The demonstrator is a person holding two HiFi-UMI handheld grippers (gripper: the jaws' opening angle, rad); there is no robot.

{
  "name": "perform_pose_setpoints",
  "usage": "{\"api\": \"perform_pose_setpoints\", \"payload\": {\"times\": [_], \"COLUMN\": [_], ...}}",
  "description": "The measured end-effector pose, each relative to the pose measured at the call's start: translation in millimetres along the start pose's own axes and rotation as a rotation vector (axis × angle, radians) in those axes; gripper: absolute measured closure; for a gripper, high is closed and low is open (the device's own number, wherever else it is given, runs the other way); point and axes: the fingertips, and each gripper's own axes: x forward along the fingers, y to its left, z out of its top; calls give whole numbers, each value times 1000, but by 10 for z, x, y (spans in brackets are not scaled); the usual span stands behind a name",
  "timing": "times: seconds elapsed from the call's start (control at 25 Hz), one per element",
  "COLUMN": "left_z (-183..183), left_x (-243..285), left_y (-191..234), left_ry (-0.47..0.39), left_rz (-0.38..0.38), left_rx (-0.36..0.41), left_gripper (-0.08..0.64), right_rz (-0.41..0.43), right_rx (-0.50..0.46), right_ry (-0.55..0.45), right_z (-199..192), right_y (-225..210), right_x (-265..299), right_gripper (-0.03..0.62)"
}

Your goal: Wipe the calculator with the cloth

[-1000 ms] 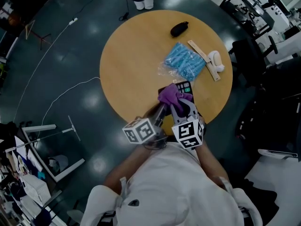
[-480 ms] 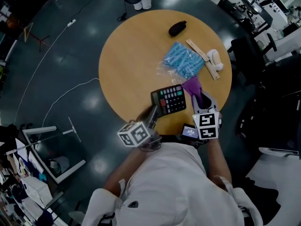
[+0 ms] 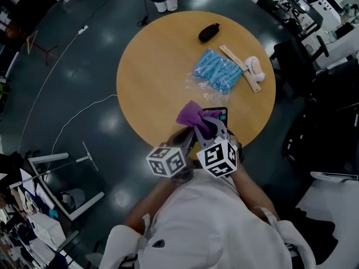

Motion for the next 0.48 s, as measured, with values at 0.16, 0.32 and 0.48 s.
{"api": "perform_pose_setpoints", "payload": {"times": [0.16,0.32,0.48], "left_z": [18,12,107], "left_x": [-20,-41,-160], "left_y": [-28,21,168], "left_ry": [-9,-19,-64], "left_rz": [-17,-30,-22], "left_rx": [-1,-70,-133], "left_gripper": [517,515,515], "right_rz": [-34,-78,-150], "right_rx": [25,63,128], "right_ry": [25,48,90], "right_z": [-87,-231,-526], "right_y": [-157,-308,-607], "right_x": [1,-31,-81], "right_gripper": [511,511,511]}}
